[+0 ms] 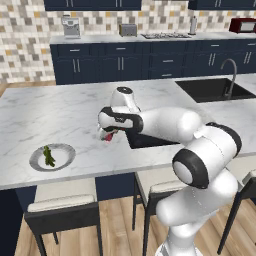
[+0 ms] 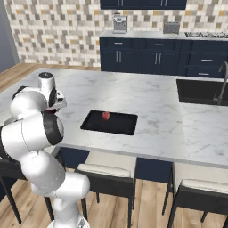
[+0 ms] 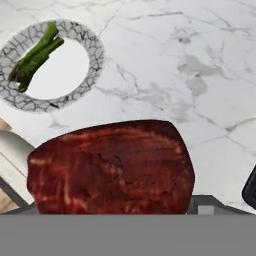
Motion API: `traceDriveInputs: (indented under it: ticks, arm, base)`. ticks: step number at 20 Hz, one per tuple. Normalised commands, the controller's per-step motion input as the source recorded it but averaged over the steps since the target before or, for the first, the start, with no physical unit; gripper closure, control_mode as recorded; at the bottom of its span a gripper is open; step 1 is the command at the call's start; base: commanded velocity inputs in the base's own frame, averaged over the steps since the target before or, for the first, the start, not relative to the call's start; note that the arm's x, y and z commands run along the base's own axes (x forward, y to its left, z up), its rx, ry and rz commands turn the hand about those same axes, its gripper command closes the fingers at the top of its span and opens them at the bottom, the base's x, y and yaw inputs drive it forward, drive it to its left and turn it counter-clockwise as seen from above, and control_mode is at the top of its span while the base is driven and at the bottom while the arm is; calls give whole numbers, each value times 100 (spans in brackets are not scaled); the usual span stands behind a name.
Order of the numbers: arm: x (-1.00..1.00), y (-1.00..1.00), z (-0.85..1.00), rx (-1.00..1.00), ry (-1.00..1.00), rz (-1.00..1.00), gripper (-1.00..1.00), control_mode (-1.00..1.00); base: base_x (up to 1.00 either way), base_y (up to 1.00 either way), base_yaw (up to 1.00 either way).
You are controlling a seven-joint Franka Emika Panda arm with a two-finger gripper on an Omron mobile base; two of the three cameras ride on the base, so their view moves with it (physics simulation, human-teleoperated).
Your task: Create a steak meal by picking up the steak and asparagus from the tray and placing them on the plate. Leave the peach on the tray.
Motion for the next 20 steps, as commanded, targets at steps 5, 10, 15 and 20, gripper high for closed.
traceDriveInputs:
  ticks: [5,10,15,20]
  arm:
    - [-3,100,-26,0,11,8,100,-100]
    - [-2,100,-34,-2,4,7,100,-100]
    - [28,91,-25,-8,3,1,100,-100]
    - [47,46,-22,-8,5,0,100,-100]
  base:
    - [0,0,0]
    - [0,0,0]
    - [0,0,0]
    - [0,0,0]
